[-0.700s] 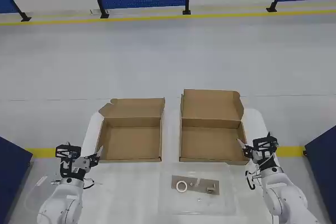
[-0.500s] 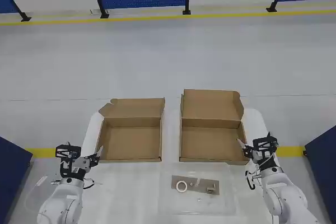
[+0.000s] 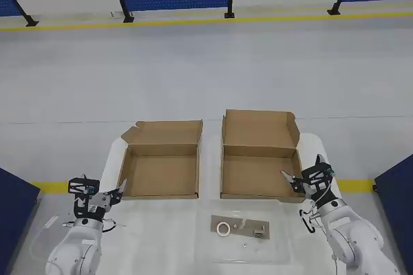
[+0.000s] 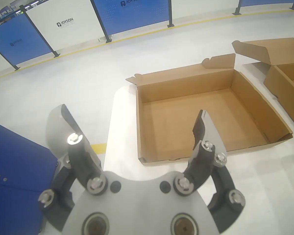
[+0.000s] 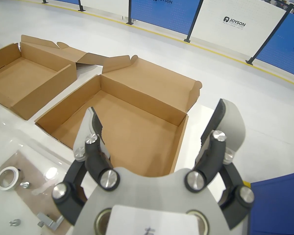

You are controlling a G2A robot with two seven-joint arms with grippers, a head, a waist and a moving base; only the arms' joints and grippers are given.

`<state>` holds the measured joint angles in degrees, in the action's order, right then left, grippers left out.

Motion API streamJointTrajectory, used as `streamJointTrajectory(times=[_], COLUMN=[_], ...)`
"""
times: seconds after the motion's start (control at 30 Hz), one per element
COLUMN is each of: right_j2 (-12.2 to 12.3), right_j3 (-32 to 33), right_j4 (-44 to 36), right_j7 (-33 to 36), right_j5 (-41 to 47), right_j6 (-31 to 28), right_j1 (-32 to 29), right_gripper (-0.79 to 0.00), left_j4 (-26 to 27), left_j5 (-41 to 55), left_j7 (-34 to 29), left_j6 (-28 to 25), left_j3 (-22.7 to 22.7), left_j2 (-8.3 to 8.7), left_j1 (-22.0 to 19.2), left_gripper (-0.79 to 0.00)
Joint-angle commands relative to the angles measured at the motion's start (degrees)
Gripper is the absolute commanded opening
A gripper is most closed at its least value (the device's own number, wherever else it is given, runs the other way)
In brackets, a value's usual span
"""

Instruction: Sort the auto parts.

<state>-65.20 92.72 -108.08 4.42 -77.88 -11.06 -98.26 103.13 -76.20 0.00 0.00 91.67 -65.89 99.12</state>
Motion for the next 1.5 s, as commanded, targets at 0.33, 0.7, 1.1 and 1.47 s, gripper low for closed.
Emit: streamJointTrajectory(times=[0.33, 0.7, 1.1, 1.47], right_j2=[1.36, 1.59, 2.74, 2.94], right_j3=[0.28, 0.13, -5.27, -6.35], right_j4=[-3.44, -5.06, -8.31, -9.5], right_j7=[14.35, 15.27, 37.66, 38.79], right_j5=[1.7, -0.66, 7.56, 6.22], right_j6=[-20.49, -21.95, -35.95, -37.47], right_j1=[5.07, 5.7, 14.77, 14.97], right_gripper=[0.0, 0.0, 0.0, 0.0], left_j4=[0.0, 0.0, 0.0, 0.0], left_j5=[0.0, 0.0, 0.0, 0.0], left_j7=[0.0, 0.0, 0.0, 0.0], left_j6=[0.0, 0.0, 0.0, 0.0], left_j3=[0.0, 0.0, 0.0, 0.0], left_j2=[0.0, 0.0, 0.0, 0.0], left_j1=[0.0, 0.0, 0.0, 0.0], left_gripper=[0.0, 0.0, 0.0, 0.0])
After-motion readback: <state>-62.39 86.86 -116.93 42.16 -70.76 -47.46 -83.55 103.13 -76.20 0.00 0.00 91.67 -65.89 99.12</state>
